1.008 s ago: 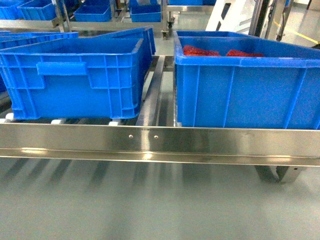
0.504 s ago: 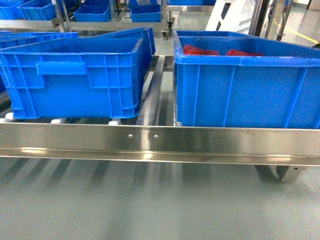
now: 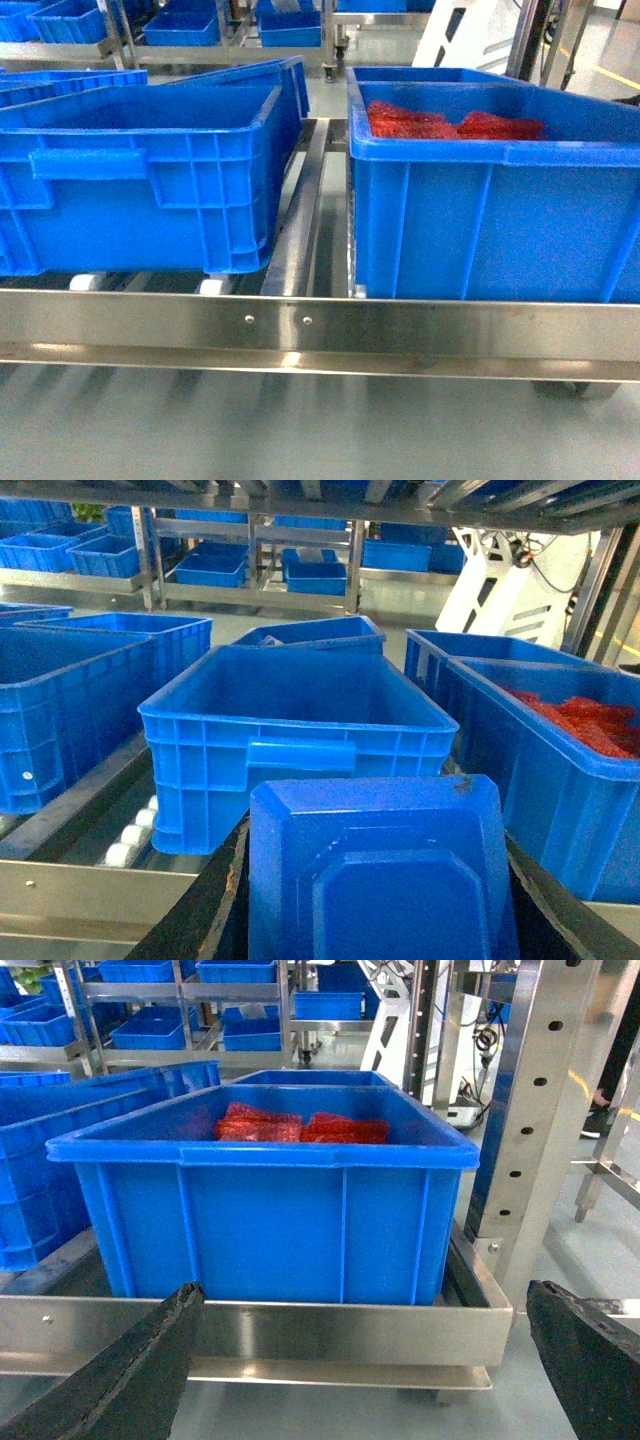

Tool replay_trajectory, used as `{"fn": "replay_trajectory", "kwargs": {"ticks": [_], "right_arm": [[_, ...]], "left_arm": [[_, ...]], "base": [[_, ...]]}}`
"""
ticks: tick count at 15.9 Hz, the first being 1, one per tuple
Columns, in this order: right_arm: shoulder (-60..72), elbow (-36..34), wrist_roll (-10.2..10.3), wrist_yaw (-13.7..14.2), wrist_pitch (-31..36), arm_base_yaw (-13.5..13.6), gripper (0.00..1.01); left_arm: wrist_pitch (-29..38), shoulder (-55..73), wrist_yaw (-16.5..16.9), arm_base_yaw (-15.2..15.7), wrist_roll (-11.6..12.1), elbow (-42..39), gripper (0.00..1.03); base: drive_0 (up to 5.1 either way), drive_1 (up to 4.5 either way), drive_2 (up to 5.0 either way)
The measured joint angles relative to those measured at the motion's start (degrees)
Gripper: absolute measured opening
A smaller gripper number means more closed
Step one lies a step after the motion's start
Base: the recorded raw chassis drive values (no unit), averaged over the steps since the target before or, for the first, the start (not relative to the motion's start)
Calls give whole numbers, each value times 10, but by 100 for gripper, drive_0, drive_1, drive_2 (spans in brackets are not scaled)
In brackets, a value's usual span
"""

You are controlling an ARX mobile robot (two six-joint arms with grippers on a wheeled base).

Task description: Pick blue part to blue bin on bottom shelf

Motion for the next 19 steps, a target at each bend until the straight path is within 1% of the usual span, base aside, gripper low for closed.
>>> {"fn": "replay_trajectory", "kwargs": {"ticks": [9, 13, 19], "right_arm": [[0, 0, 0, 0, 0, 0, 98], [0, 0, 0, 0, 0, 0, 98], [0, 0, 0, 0, -1, 0, 98]], "left_arm": [[2, 0, 0, 0, 0, 0, 43], [0, 0, 0, 1, 0, 0, 43], [1, 1, 0, 0, 0, 0, 43]], "base": [[0, 0, 0], [-2, 398, -402], [6, 173, -160]]}}
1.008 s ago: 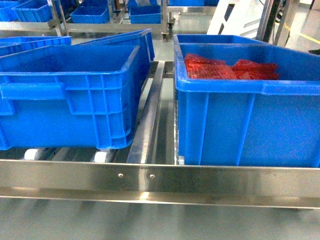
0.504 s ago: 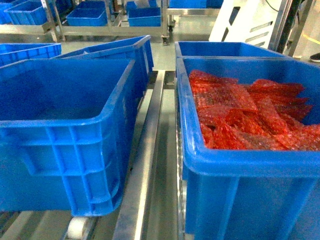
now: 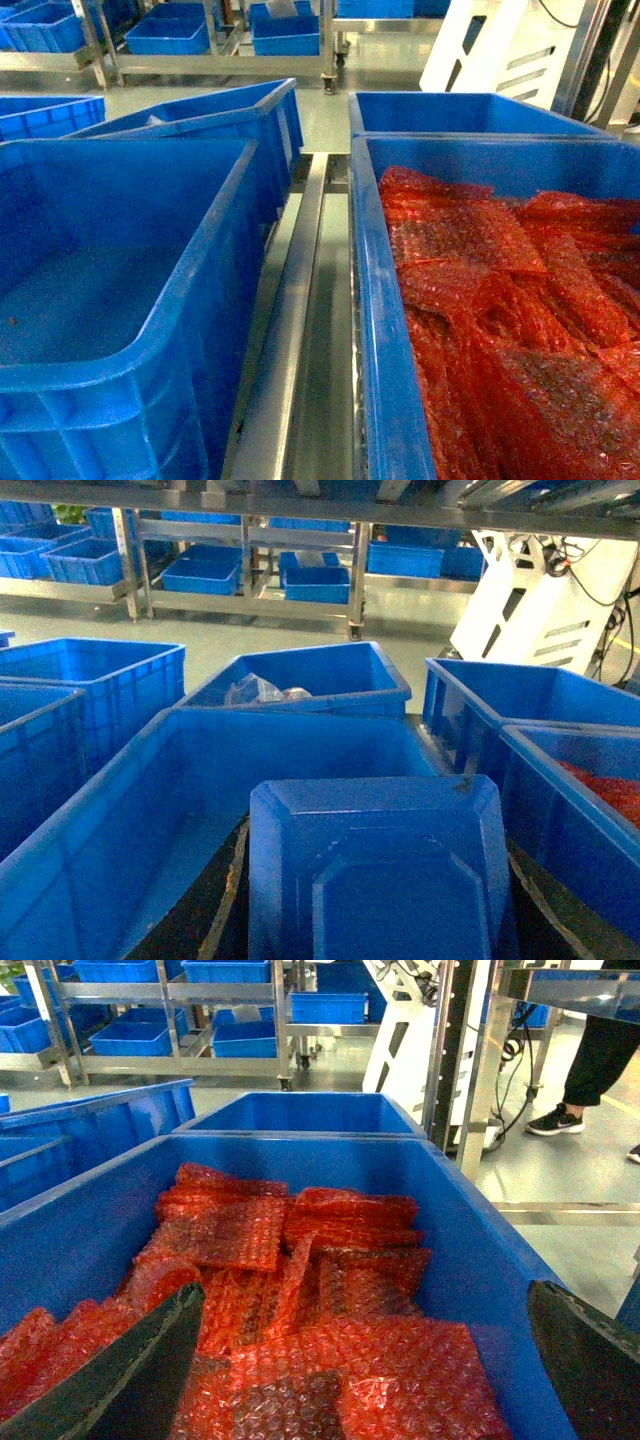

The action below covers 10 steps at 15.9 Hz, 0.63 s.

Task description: Pick blue part to blue bin on bottom shelf

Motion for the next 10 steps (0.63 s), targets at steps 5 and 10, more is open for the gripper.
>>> {"fn": "replay_trajectory", "kwargs": {"ticks": [5, 10], "right_arm": [[0, 0, 0, 0, 0, 0, 98], [0, 0, 0, 0, 0, 0, 98]], "left_arm": [[0, 0, 0, 0, 0, 0, 43], [0, 0, 0, 0, 0, 0, 43]], "base": [[6, 173, -160], [4, 104, -96]]}}
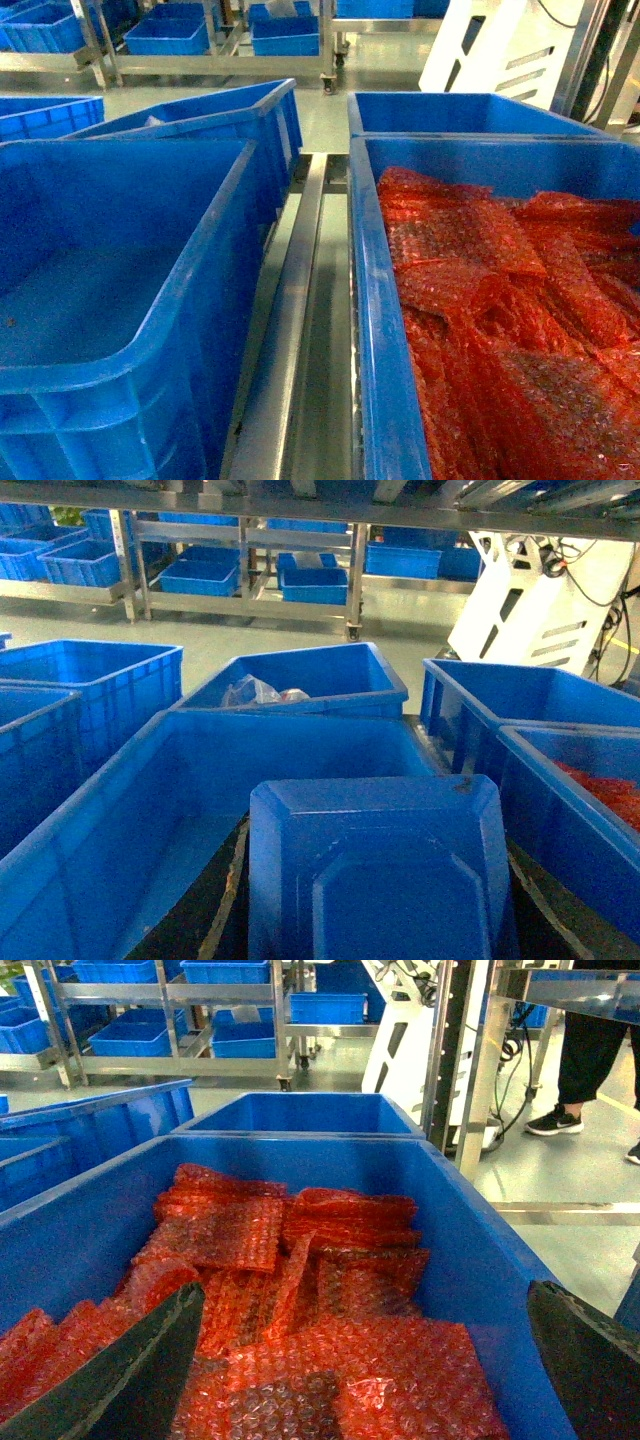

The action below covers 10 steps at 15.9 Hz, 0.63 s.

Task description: Pick blue part to blue bin on bottom shelf

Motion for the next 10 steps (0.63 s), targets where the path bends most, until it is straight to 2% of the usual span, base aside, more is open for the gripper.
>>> {"fn": "replay_trajectory", "kwargs": {"ticks": [10], "right_arm": [[0, 0, 0, 0, 0, 0, 98]], "left_arm": [[0, 0, 0, 0, 0, 0, 43]], "base": [[0, 0, 0]]}}
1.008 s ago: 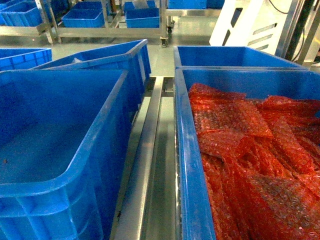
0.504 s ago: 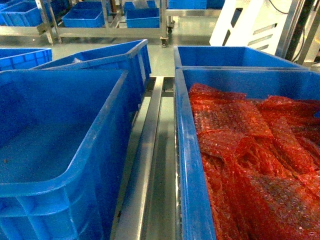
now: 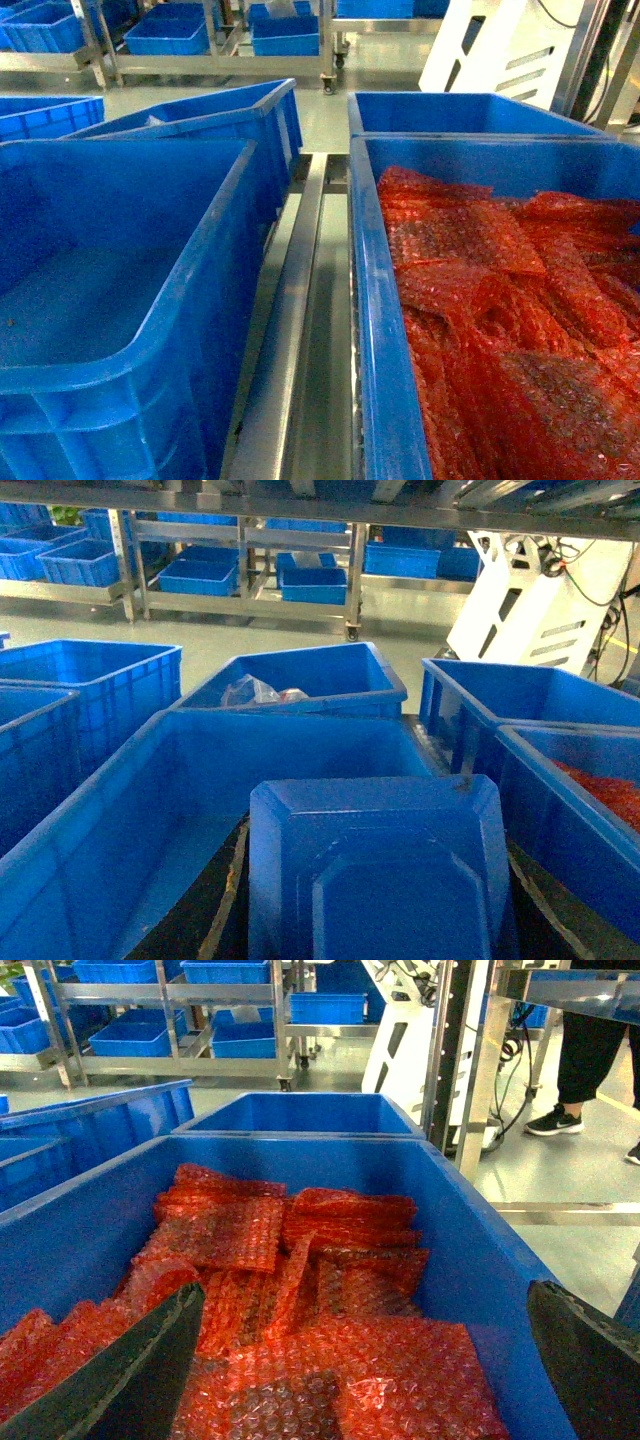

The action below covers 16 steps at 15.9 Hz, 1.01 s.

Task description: Pick blue part to blue bin on bottom shelf

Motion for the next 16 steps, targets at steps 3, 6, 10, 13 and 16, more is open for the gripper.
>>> {"fn": "replay_trajectory", "kwargs": {"ticks": [3, 6, 10, 13, 16], "right_arm": [[0, 0, 0, 0, 0, 0, 98], [0, 0, 0, 0, 0, 0, 98], [0, 0, 0, 0, 0, 0, 98], [0, 0, 0, 0, 0, 0, 98], [0, 0, 0, 0, 0, 0, 98]], "left_arm": [[0, 0, 0, 0, 0, 0, 43], [0, 0, 0, 0, 0, 0, 43], [0, 0, 0, 0, 0, 0, 43], [-97, 17, -71, -22, 8, 29, 43], [-113, 81, -127, 1, 11, 50, 43]], "base": [[0, 0, 0], [0, 0, 0], [0, 0, 0], [0, 0, 0], [0, 0, 0]]}}
